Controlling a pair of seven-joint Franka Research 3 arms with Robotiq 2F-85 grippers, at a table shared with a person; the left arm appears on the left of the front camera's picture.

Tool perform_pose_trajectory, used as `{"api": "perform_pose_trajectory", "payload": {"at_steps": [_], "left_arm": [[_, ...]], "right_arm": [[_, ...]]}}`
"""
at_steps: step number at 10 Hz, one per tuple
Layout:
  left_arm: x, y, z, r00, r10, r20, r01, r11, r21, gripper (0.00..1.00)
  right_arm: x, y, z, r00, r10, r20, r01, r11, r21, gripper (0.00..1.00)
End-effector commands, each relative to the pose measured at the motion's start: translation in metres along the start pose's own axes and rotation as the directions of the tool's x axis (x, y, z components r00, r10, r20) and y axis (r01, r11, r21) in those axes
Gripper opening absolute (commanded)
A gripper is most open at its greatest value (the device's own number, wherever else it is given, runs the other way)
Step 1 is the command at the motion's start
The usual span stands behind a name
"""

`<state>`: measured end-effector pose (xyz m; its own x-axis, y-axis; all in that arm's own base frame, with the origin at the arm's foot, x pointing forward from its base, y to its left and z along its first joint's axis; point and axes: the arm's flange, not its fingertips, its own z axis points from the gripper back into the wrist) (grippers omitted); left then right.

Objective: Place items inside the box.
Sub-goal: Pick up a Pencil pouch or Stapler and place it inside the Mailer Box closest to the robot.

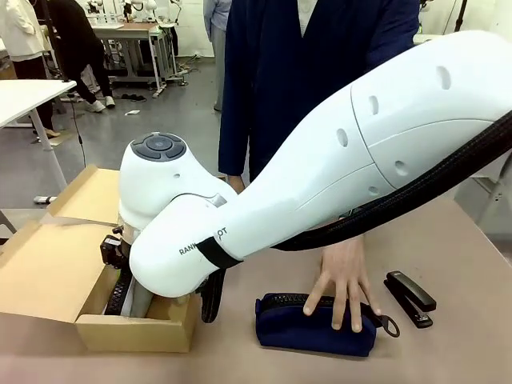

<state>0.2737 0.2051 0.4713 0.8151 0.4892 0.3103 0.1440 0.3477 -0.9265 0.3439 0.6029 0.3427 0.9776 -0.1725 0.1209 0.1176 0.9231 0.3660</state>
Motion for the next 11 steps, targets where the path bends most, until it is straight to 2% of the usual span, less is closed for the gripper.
{"api": "perform_pose_trajectory", "payload": {"at_steps": [1,9,11], "left_arm": [[0.000,-0.001,-0.001,1.000,-0.020,0.015,0.020,0.999,-0.028,1.00],[0.000,-0.001,-0.001,1.000,-0.020,0.015,0.020,0.999,-0.028,1.00],[0.000,-0.001,-0.001,1.000,-0.020,0.015,0.020,0.999,-0.028,1.00]], "right_arm": [[0.002,-0.003,0.014,1.000,0.021,-0.013,-0.021,1.000,0.013,1.00],[0.002,-0.003,0.017,0.999,0.033,-0.019,-0.032,0.999,0.023,1.00],[0.001,-0.005,0.027,0.998,0.051,-0.043,-0.049,0.998,0.050,1.00]]}}
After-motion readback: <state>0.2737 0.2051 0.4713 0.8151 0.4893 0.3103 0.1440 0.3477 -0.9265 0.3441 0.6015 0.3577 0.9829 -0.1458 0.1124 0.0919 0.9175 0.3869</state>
